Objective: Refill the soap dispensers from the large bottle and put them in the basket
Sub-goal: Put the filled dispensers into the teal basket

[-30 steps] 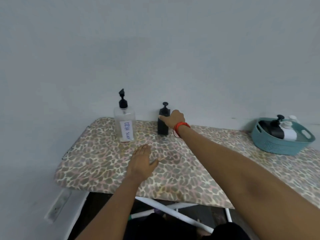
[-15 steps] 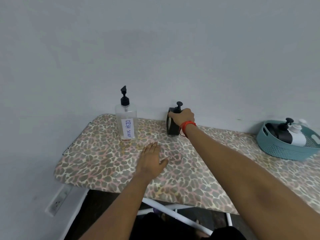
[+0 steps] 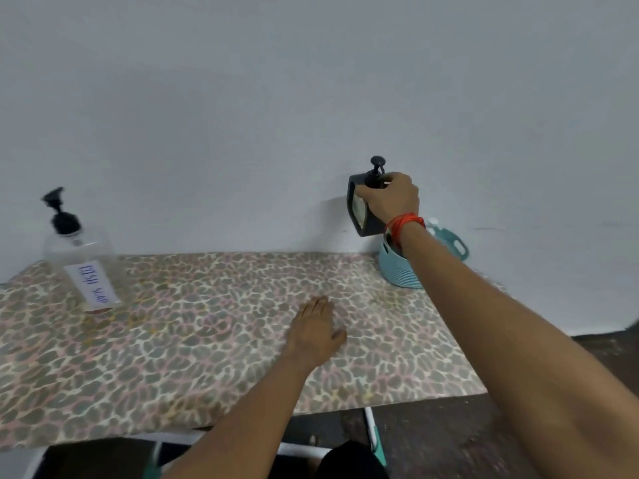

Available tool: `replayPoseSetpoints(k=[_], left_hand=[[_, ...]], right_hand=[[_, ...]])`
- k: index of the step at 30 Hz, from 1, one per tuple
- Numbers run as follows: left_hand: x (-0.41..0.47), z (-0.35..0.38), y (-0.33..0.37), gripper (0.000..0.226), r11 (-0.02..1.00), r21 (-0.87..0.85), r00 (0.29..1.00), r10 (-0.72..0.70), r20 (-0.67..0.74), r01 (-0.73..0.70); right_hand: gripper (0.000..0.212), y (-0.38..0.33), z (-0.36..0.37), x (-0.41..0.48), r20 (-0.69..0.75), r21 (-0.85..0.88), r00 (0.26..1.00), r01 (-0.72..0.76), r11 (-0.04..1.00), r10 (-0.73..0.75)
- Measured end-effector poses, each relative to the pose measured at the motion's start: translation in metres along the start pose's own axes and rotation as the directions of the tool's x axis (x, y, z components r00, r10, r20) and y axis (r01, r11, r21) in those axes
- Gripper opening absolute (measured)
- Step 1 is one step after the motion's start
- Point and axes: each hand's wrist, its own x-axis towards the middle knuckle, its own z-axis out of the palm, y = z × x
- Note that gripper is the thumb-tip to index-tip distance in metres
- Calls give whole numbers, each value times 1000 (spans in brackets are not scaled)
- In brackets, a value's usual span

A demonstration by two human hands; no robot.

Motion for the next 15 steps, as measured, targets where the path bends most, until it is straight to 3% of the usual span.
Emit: replayPoseSetpoints(k=[8, 15], left_hand=[[33, 36, 47, 82, 1000, 19, 999, 16, -33, -15], [32, 38, 44, 81, 999, 41, 999, 18, -50, -16]], right_hand=[[46, 40, -104, 53, -194, -64, 981, -9, 998, -3], [42, 101, -116, 65, -194, -114, 977, -116, 987, 92]])
